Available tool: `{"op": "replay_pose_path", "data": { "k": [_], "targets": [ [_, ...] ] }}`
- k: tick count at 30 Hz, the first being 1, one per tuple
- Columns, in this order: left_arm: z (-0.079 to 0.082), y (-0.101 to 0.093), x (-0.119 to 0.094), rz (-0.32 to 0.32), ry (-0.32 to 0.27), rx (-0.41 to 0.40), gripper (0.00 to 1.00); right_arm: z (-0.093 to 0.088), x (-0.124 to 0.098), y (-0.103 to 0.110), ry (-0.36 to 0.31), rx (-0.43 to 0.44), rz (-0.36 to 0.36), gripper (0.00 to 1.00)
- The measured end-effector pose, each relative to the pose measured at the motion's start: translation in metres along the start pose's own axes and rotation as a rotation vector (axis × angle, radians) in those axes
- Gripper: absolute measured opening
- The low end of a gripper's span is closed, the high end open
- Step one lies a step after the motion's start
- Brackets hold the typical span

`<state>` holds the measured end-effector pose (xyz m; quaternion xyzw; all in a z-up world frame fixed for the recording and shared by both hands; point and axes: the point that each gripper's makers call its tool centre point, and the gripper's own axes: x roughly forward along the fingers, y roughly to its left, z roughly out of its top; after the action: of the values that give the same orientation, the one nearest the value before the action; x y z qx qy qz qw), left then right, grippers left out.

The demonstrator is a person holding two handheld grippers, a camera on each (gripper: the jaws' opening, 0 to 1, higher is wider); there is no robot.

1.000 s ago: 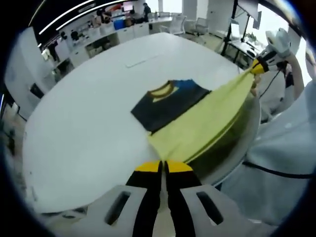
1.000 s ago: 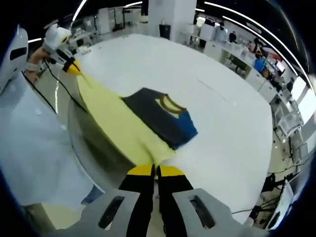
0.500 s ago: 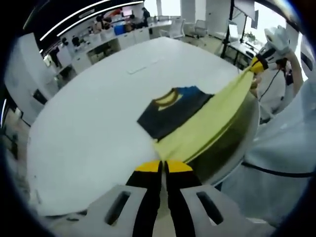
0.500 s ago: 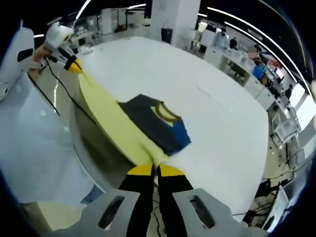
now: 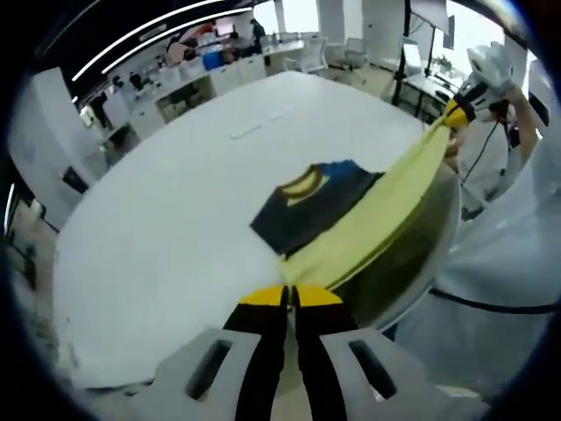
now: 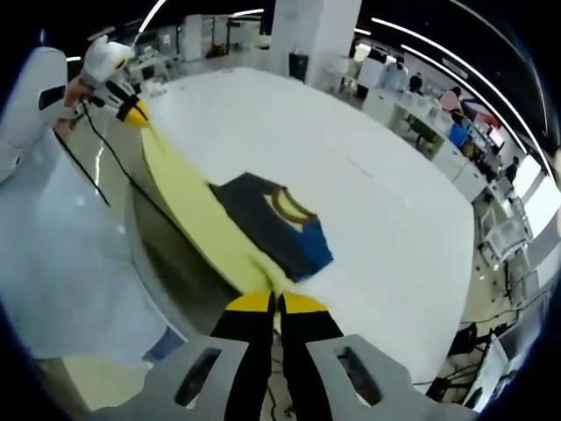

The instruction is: Fold the garment on the visible template until the final outline fits inside the template.

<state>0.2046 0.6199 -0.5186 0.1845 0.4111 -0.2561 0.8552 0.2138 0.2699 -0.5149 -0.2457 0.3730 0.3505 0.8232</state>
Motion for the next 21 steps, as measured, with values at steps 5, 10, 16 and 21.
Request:
{"op": "replay_pose_path", "data": {
  "k": [5, 10, 16, 21],
  "targets": [
    [0.001, 0.002, 0.008, -0.010, 0.003, -0.001, 0.00, -0.005, 0.009, -0.004, 0.013, 0.015, 0.009, 0.03],
    [0.002, 0.006, 0.018, -0.015, 0.009, -0.007, 0.00, -0.007, 0.019, -0.010, 0.019, 0.038, 0.021, 0.03],
    [0.007, 0.015, 0.034, -0.010, 0.001, -0.021, 0.00, -0.005, 0.033, -0.019, 0.019, 0.050, 0.024, 0.03],
    [0.012, 0.022, 0.046, -0.005, -0.006, -0.014, 0.00, -0.003, 0.043, -0.029, 0.018, 0.056, 0.018, 0.03]
  ]
}}
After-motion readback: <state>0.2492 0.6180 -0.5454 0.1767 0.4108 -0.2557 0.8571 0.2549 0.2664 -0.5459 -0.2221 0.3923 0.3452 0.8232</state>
